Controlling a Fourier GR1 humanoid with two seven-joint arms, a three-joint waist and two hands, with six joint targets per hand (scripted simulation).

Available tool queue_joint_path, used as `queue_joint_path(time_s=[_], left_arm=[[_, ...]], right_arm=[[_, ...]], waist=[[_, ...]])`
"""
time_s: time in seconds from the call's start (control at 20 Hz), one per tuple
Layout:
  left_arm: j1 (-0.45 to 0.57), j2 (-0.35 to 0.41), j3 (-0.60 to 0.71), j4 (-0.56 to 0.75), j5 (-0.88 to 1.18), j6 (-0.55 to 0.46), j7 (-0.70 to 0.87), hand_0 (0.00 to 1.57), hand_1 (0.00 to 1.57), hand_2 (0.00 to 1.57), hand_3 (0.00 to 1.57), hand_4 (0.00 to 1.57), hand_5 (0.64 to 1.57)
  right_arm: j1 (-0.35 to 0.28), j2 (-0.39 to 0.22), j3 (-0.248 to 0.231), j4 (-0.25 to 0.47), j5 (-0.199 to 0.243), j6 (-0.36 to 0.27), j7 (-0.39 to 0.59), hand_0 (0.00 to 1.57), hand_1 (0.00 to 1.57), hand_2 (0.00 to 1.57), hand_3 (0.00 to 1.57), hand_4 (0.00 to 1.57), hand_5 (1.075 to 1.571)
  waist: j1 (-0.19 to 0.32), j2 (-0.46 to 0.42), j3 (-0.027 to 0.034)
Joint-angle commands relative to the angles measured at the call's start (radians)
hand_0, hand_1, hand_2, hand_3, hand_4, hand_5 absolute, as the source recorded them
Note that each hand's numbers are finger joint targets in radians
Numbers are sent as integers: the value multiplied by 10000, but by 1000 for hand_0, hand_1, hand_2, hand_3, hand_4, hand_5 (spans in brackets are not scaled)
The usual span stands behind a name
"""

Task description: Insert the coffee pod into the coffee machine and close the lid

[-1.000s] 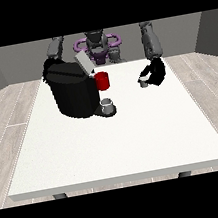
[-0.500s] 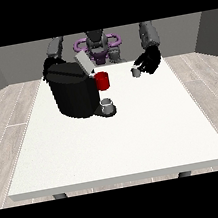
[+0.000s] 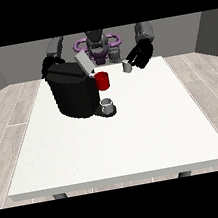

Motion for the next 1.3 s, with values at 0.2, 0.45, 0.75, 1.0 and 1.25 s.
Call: queue_joint_path(time_s=[0.2,0.45,0.75,1.0,1.25], left_arm=[[-1562,609,530,-138,92,-353,344,1072,1072,1218,1232,520,1571],[-1748,558,693,28,197,-709,955,1209,1209,1245,1188,486,1571],[-2522,336,768,28,112,-470,1239,1284,1284,1340,1276,519,1571],[-2853,501,751,107,-171,-221,1377,1262,1262,1297,1237,494,1571],[-2806,116,633,279,-228,-307,1390,1314,1314,1328,1230,493,1571]], right_arm=[[-10,279,706,-114,203,-514,-780,0,0,0,0,526,1571],[-243,-415,-63,-460,-244,282,457,0,0,0,0,506,1571],[-383,-197,223,-486,178,42,-253,0,0,0,0,541,1571],[-436,-238,255,-616,266,18,-266,0,0,0,0,480,1571],[-784,-265,105,-858,209,-222,471,0,0,0,0,480,1571]], waist=[[-434,626,1],[-804,155,1],[-1161,881,2],[-1309,1203,3],[-1283,1082,2]])
